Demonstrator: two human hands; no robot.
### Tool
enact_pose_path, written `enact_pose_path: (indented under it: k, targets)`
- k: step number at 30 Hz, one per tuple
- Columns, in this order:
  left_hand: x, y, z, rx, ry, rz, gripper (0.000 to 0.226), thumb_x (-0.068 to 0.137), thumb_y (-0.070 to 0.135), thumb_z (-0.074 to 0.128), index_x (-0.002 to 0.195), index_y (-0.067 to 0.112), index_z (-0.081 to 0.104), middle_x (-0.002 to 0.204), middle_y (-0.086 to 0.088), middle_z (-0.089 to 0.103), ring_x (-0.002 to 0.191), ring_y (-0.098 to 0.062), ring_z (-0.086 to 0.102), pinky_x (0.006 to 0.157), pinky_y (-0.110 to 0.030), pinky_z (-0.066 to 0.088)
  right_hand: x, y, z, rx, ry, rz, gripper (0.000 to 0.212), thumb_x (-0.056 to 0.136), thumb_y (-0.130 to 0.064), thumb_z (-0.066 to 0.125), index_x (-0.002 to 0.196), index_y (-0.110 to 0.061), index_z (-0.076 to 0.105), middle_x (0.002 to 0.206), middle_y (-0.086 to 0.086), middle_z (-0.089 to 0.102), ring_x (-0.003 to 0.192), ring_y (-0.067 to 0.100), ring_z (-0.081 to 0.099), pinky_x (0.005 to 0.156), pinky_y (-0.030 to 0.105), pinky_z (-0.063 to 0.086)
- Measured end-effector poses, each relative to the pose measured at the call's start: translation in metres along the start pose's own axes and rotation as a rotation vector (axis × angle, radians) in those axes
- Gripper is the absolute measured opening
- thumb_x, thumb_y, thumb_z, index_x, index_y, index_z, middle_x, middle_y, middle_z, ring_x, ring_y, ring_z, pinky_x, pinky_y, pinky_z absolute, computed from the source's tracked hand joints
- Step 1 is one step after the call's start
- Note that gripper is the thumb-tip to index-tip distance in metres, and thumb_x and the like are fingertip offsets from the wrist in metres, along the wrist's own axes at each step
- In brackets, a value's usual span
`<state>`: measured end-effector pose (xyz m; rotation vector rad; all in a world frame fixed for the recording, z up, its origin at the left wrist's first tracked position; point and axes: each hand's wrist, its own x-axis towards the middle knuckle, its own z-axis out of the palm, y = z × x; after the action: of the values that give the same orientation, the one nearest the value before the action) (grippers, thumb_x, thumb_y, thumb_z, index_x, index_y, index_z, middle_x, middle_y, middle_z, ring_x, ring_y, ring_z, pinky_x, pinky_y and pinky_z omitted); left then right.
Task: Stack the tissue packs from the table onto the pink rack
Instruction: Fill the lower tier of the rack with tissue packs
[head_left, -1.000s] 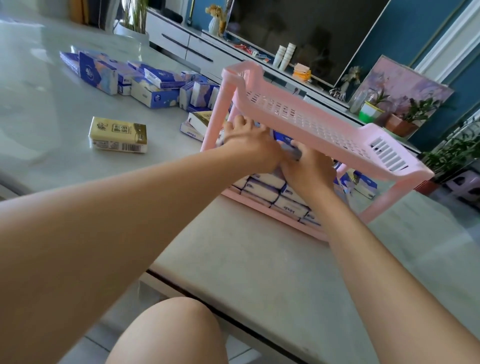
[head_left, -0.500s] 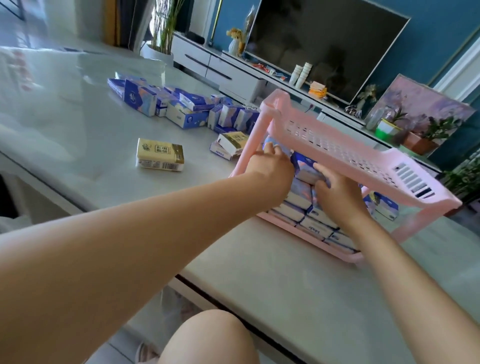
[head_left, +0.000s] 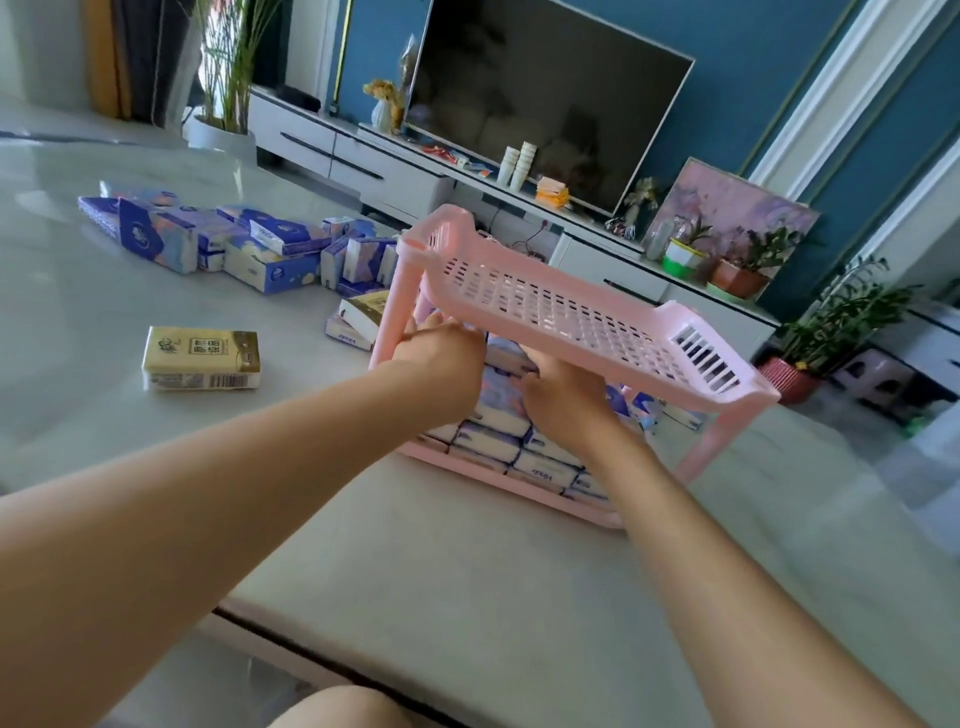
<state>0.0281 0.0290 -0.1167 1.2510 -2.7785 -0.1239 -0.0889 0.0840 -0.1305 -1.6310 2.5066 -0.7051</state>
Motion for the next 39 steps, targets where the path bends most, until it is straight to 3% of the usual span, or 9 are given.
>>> enact_pose_path:
  k: [4, 8, 11, 14, 18, 23, 35, 37, 39]
  targets:
    - [-0.004, 0.002, -0.001, -0.025, 0.000, 0.006, 0.049, 0.090, -0.001, 0.039, 0.138, 0.006, 0.028, 0.144, -0.012, 0.032, 0.135, -0.028, 0.025, 0.111, -0.042, 0.023, 0.002, 0.002, 0.001, -0.027, 0.001, -0.020, 0.044, 0.084, -0.001, 0.034, 0.122, -0.016, 0.051, 0.093, 0.003, 0.048, 0.082, 0.019, 0.045, 0.052, 0.021, 0.028]
    - [-0.022, -0.001, 0.011, -0.181, 0.302, 0.124, 0.065, 0.084, -0.002, 0.046, 0.144, 0.009, 0.025, 0.151, -0.010, 0.023, 0.140, -0.025, 0.017, 0.115, -0.037, 0.019, -0.003, 0.001, -0.004, -0.087, -0.062, 0.020, 0.026, 0.090, -0.003, 0.035, 0.112, -0.005, 0.050, 0.089, 0.010, 0.052, 0.092, 0.027, 0.050, 0.075, 0.034, 0.041]
    - [-0.046, 0.001, 0.033, -0.115, 0.409, 0.311, 0.051, 0.091, 0.012, 0.042, 0.141, 0.011, 0.033, 0.149, -0.006, 0.028, 0.142, -0.022, 0.013, 0.115, -0.037, 0.005, -0.009, -0.001, -0.009, -0.081, -0.025, -0.071, 0.051, 0.088, 0.000, 0.039, 0.138, -0.014, 0.039, 0.137, 0.012, 0.043, 0.126, 0.028, 0.037, 0.106, 0.036, 0.029]
    - [-0.056, 0.001, 0.048, -0.017, 0.352, 0.331, 0.049, 0.098, 0.024, 0.029, 0.145, 0.015, 0.019, 0.153, -0.004, 0.015, 0.144, -0.021, -0.003, 0.113, -0.042, -0.010, -0.006, 0.001, -0.008, -0.129, 0.007, -0.119, 0.059, 0.086, 0.002, 0.037, 0.141, -0.018, 0.036, 0.148, 0.011, 0.032, 0.135, 0.028, 0.028, 0.113, 0.040, 0.022]
    - [-0.054, 0.003, 0.052, 0.006, 0.389, 0.347, 0.046, 0.096, 0.022, 0.037, 0.140, 0.012, 0.032, 0.148, -0.007, 0.027, 0.143, -0.025, 0.003, 0.114, -0.047, -0.005, -0.005, 0.001, -0.005, -0.114, -0.015, -0.088, 0.059, 0.088, 0.002, 0.033, 0.143, -0.020, 0.034, 0.150, 0.009, 0.029, 0.137, 0.027, 0.026, 0.114, 0.038, 0.022]
    - [-0.056, -0.001, 0.062, -0.007, 0.535, 0.356, 0.045, 0.065, 0.019, 0.076, 0.107, 0.006, 0.066, 0.112, -0.012, 0.064, 0.117, -0.034, 0.054, 0.092, -0.058, 0.041, -0.003, 0.002, -0.004, -0.110, -0.017, -0.073, 0.062, 0.086, 0.005, 0.033, 0.144, -0.019, 0.033, 0.153, 0.009, 0.025, 0.140, 0.027, 0.021, 0.115, 0.036, 0.016]
    - [-0.056, -0.003, 0.068, -0.068, 0.618, 0.353, 0.048, 0.075, 0.018, 0.070, 0.119, 0.000, 0.058, 0.123, -0.019, 0.058, 0.122, -0.038, 0.049, 0.097, -0.056, 0.037, -0.011, -0.005, -0.008, -0.082, -0.050, -0.035, 0.058, 0.088, 0.003, 0.037, 0.143, -0.017, 0.033, 0.149, 0.009, 0.030, 0.136, 0.026, 0.027, 0.110, 0.031, 0.021]
    - [-0.058, -0.003, 0.065, -0.086, 0.658, 0.363, 0.042, 0.071, 0.015, 0.073, 0.110, 0.002, 0.064, 0.117, -0.017, 0.063, 0.117, -0.036, 0.054, 0.094, -0.052, 0.042, -0.011, -0.006, -0.009, -0.048, -0.032, 0.025, 0.041, 0.091, -0.001, 0.034, 0.130, -0.008, 0.044, 0.134, 0.013, 0.045, 0.123, 0.027, 0.039, 0.100, 0.029, 0.030]
    - [-0.060, -0.002, 0.063, -0.112, 0.696, 0.367, 0.032, 0.072, 0.012, 0.067, 0.103, 0.004, 0.066, 0.112, -0.014, 0.065, 0.115, -0.034, 0.056, 0.094, -0.050, 0.043, -0.009, -0.012, -0.012, 0.017, -0.063, 0.140, 0.021, 0.096, -0.010, 0.031, 0.090, -0.007, 0.050, 0.091, 0.010, 0.051, 0.090, 0.025, 0.045, 0.068, 0.028, 0.033]
